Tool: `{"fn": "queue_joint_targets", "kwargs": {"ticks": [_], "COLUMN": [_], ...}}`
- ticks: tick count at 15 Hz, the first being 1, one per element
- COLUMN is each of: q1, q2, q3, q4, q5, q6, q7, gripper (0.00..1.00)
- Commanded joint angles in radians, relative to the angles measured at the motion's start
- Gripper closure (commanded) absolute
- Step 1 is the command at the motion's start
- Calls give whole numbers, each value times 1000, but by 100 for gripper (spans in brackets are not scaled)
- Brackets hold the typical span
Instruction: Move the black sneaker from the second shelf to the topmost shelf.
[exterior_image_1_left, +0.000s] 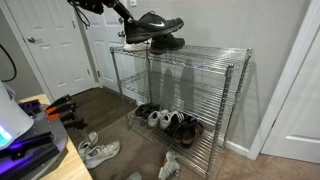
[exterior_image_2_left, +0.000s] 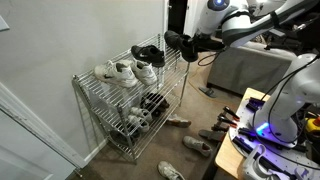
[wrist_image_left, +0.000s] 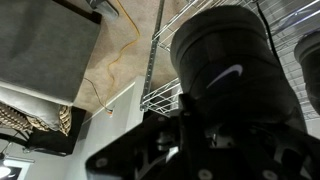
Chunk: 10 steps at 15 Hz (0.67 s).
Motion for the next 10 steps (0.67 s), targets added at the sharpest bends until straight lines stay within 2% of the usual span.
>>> {"fn": "queue_joint_targets", "kwargs": {"ticks": [1, 3, 4, 10], "q1": [-63, -76, -74, -79], "q2": [44, 61, 44, 66], "q3": [33, 33, 41, 43], "q4": [97, 117, 86, 105], "q5": [-2, -2, 9, 8], "q6": [11, 25, 4, 4], "q7": [-5, -5, -6, -5], "gripper": [95, 95, 89, 89]}}
